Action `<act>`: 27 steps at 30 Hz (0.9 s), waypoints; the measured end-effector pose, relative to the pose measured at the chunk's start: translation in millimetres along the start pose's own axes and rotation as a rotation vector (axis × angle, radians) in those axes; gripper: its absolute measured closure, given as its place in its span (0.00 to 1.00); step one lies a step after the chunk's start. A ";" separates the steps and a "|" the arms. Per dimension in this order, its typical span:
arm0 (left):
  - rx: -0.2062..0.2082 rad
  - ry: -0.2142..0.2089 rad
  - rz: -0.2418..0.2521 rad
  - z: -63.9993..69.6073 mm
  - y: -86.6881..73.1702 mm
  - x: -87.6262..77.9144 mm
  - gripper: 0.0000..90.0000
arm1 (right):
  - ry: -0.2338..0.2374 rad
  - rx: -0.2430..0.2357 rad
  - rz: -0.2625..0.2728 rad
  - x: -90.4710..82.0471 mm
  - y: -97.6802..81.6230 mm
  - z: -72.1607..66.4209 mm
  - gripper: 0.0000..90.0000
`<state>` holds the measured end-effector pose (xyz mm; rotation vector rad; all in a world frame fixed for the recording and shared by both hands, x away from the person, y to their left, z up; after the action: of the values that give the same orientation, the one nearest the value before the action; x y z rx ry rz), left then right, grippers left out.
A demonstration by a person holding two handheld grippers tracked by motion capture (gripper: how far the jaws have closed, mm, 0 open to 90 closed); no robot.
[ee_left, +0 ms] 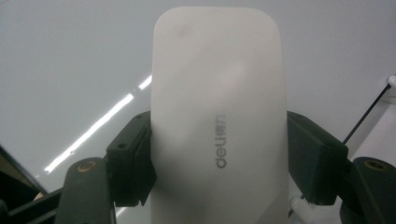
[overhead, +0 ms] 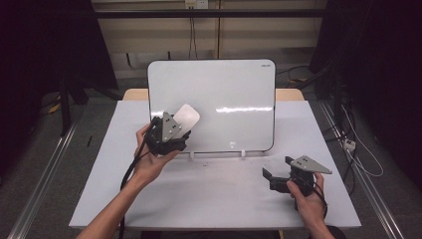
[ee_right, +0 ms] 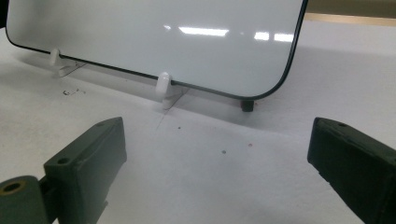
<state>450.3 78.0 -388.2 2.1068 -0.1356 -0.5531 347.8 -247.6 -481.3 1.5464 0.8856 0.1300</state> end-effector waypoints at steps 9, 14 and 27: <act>-0.012 0.034 -0.053 -13.2 -26.1 2.1 0.35 | 0.013 -0.005 -0.002 0.1 0.0 -1.2 0.05; -0.020 0.045 -0.075 -16.6 -34.0 5.6 0.35 | 0.020 -0.006 0.000 -0.8 -0.2 -2.6 0.05; 0.059 0.072 -0.129 -12.0 -52.5 18.7 0.35 | 0.018 -0.003 -0.003 -0.9 -0.8 -1.4 0.05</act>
<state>466.3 111.4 -431.6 2.2014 0.0257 -0.5541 346.1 -247.1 -481.3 1.5434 0.9015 0.1439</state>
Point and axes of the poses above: each handheld gripper's, and its own axes: x roughly forward along the jaws, y roughly out of its top, z roughly to its right, the point moved 7 cm from there along x, roughly forward along the jaws, and after that the axes turned 14 degrees about y, right-handed, at the moved point
